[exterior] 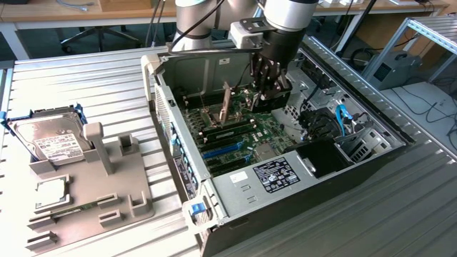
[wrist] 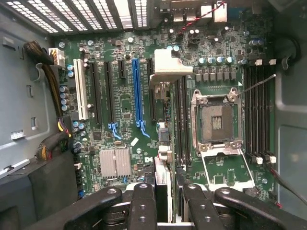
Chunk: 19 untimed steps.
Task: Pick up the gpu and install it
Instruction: 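Insert the gpu into the slot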
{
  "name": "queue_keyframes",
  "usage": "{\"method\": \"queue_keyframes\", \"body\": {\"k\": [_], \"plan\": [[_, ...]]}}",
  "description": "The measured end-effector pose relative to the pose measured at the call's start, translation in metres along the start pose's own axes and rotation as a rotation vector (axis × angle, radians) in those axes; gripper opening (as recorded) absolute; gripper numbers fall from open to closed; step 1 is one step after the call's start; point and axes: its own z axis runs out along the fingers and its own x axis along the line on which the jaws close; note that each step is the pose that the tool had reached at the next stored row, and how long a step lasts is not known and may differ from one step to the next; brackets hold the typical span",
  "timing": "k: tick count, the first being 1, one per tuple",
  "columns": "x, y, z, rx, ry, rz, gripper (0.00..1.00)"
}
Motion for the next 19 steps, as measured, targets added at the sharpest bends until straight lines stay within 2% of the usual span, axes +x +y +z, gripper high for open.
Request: {"method": "queue_keyframes", "body": {"k": [13, 18, 19], "plan": [[0.0, 0.0, 0.0003, -0.0004, 0.0005, -0.051, 0.27], [0.0, 0.0, 0.0004, -0.0003, 0.0003, -0.052, 0.27], [0.0, 0.0, 0.0004, -0.0004, -0.0012, -0.052, 0.27]]}}
